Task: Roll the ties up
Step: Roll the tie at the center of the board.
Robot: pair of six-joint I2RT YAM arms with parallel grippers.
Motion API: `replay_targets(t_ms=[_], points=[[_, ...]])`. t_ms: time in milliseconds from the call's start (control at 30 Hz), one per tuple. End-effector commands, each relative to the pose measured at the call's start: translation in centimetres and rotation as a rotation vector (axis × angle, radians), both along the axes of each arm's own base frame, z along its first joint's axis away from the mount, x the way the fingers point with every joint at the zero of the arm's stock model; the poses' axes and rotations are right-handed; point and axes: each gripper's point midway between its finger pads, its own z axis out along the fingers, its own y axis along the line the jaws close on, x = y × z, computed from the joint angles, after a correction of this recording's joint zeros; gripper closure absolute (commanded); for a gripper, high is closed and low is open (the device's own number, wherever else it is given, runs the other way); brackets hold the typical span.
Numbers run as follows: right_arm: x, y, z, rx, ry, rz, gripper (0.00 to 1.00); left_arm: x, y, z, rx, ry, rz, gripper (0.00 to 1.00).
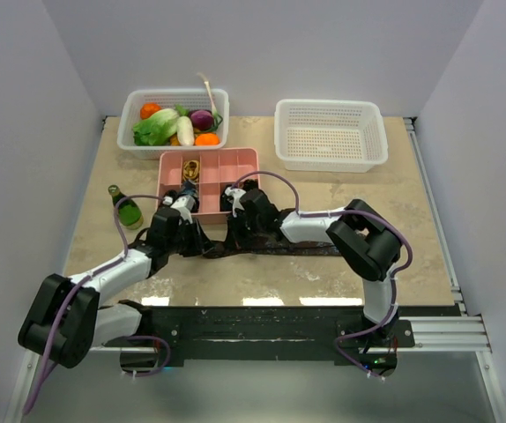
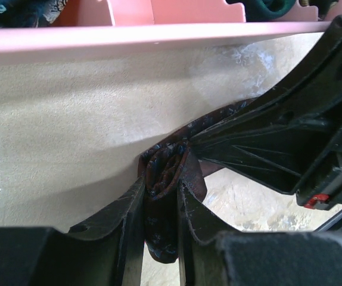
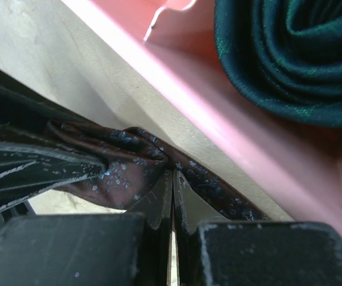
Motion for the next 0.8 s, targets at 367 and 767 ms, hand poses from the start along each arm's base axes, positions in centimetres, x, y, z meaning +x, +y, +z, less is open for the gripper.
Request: replay_targets(t_ms=[367,767], points=[[-1.3,-1.6,0.1,-0.041,0.044,0.072,1.0,2.2,0.9,1.8,0.117,-0.046,-0.022,1.0],[0.1,-0.3,2.3,-0.001,0.009,0.045,1.0,1.7,0.6,1.6,0.122,-0.031,-0.038,1.0]])
